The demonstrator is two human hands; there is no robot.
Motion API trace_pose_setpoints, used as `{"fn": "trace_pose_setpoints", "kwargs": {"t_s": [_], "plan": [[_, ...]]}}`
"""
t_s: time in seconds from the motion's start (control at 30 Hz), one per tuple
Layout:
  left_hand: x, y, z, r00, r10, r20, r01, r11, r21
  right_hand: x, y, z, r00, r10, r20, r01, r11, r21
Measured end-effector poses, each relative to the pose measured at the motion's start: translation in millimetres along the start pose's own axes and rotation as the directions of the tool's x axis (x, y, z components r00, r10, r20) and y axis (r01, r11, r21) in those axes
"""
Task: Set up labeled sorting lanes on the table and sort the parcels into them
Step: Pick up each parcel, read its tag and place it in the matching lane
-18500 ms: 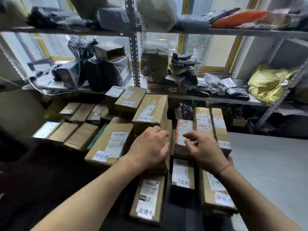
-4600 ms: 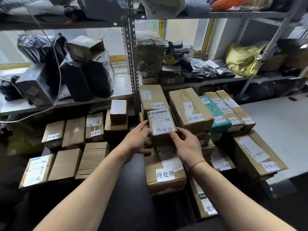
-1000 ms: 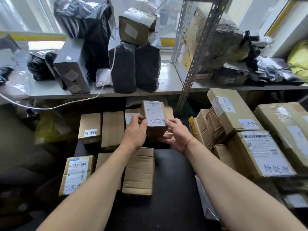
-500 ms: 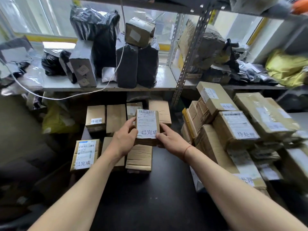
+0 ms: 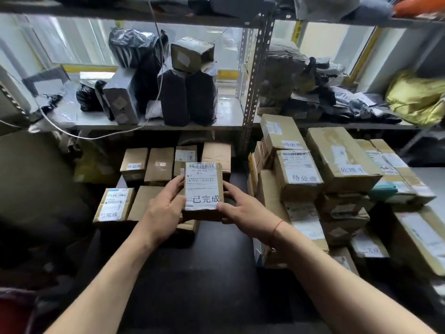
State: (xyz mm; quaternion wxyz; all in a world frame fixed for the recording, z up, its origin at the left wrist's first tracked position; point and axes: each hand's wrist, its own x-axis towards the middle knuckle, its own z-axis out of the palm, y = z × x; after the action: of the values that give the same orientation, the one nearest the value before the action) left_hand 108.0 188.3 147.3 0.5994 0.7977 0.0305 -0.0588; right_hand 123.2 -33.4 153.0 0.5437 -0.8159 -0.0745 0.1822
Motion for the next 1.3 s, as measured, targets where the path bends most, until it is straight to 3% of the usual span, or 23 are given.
{"fn": "trace_pose_setpoints", "kwargs": {"t_s": [0.2,0.43,0.63,0.87,1.13,1.3], "plan": [[-60,33,66,0.996,0.028,-0.079,-0.029,1.000,-0.008,-65,22,-54,0.997,-0.076,0.034,0.076,0.997,0.013],[-94,56,122,0.995,0.099,-0.010,-0.099,0.995,0.009,-132,43,-98,1.000,-0.006,-0.018,0.010,0.970,0.242],[-100,80,168,0.981,0.177,0.082,-0.176,0.984,-0.020,-176,53,-145,0.991,-0.007,-0.132,0.031,0.984,0.177],[-123,108,261,0.967,0.219,0.131,-0.218,0.976,-0.026,-239,110,-225,0.990,-0.032,-0.138,0.062,0.975,0.215],[-116,116,419,0.983,0.069,0.169,-0.065,0.997,-0.031,-281,196,-348,0.996,0.031,-0.081,-0.013,0.979,0.206],[-89,106,491,0.980,-0.070,0.185,0.093,0.989,-0.119,-271,243,-387,0.989,0.138,-0.052,-0.128,0.978,0.168]]}}
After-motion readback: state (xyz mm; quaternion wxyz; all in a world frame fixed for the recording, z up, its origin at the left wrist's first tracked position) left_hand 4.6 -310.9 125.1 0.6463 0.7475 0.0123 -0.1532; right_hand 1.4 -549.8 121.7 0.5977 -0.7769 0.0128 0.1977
